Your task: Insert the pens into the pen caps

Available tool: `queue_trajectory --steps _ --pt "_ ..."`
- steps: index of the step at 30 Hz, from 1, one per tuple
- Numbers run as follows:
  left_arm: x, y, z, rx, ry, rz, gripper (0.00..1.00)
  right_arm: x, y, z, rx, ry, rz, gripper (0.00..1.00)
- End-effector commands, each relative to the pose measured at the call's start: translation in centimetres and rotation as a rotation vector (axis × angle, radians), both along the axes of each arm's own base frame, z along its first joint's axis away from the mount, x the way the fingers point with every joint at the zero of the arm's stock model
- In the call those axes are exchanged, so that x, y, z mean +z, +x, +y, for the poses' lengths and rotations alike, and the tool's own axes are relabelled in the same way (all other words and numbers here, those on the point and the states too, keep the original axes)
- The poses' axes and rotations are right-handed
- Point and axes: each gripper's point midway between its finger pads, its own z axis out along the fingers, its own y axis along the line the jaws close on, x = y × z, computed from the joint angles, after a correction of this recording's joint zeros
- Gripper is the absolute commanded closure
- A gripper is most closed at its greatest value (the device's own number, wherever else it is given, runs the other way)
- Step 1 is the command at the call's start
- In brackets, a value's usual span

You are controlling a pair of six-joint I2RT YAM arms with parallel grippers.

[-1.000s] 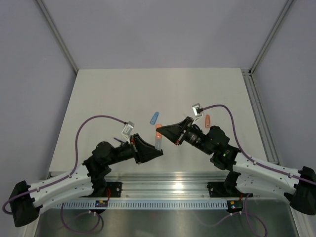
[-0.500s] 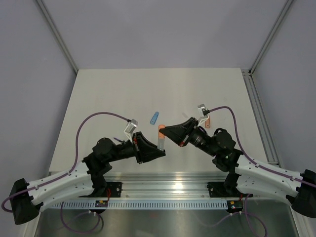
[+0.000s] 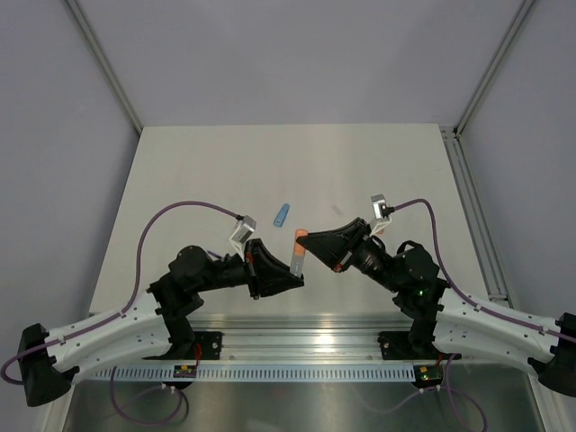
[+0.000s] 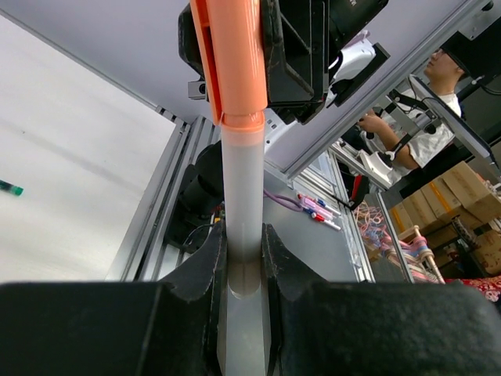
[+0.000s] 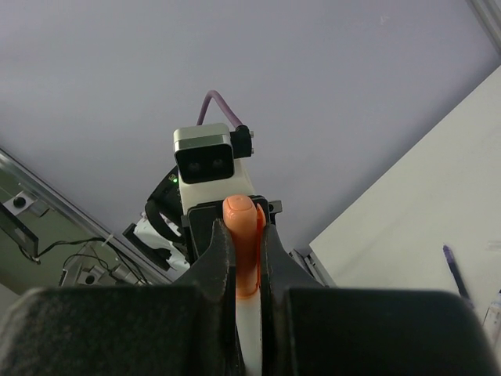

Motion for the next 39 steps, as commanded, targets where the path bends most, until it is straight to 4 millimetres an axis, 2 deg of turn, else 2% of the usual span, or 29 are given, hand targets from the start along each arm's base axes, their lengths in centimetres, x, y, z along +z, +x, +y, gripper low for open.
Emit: queue_trajectory --steps 1,4,8,10,12,16,19,22,31,33,35,36,37,38,39 --pt "8.6 3.0 1.2 0.183 -0.207 -0.174 1.0 -7.2 -4.6 2.3 0.207 -0.221 0.074 1.0" --pt "9.2 3.5 1.2 0.204 -0.205 -0.198 1.0 -8.8 -4.7 2.2 0.197 -0.248 0.093 1.0" --pt "10.5 3.4 0.6 0.18 -0.224 -0.225 1.0 -9.8 -4.8 2.0 0.198 -0.259 0.103 1.0" --pt "11.7 3.2 0.7 0.172 -0.248 -0.239 1.0 -10.6 -5.1 2.0 0.214 -0.273 0.101 1.0" --pt "13.0 2.8 0.8 0.149 -0.281 -0.243 1.0 -11.0 -5.9 2.1 0.251 -0.277 0.087 1.0" --pt "14.4 2.0 0.9 0.106 -0.322 -0.233 1.0 -13.3 -6.7 2.1 0.285 -0.35 0.096 1.0" --pt "15.2 1.2 1.2 0.063 -0.353 -0.216 1.0 -14.3 -7.8 2.0 0.329 -0.369 0.064 1.0" --pt "16.1 0.8 2.1 0.068 -0.376 -0.225 1.0 -14.7 -8.1 1.6 0.336 -0.379 0.056 1.0" --pt "16.4 1.5 2.8 0.124 -0.33 -0.266 1.0 -16.2 -9.2 1.4 0.377 -0.479 0.083 1.0" --pt "16.0 1.8 2.7 0.136 -0.308 -0.264 1.0 -16.2 -9.1 1.6 0.365 -0.47 0.109 1.0" --pt "15.1 2.1 2.4 0.14 -0.286 -0.255 1.0 -16.5 -8.0 1.7 0.308 -0.477 0.147 1.0" --pt "13.9 2.3 2.0 0.132 -0.262 -0.241 1.0 -15.8 -7.4 1.9 0.278 -0.471 0.153 1.0" --pt "13.2 2.4 1.8 0.133 -0.247 -0.229 1.0 -16.2 -6.9 2.0 0.253 -0.495 0.171 1.0" --pt "12.3 2.6 1.5 0.134 -0.225 -0.209 1.0 -16.0 -6.1 2.1 0.207 -0.499 0.176 1.0" --pt "11.5 2.8 1.4 0.136 -0.213 -0.192 1.0 -14.9 -5.7 2.5 0.191 -0.486 0.172 1.0"
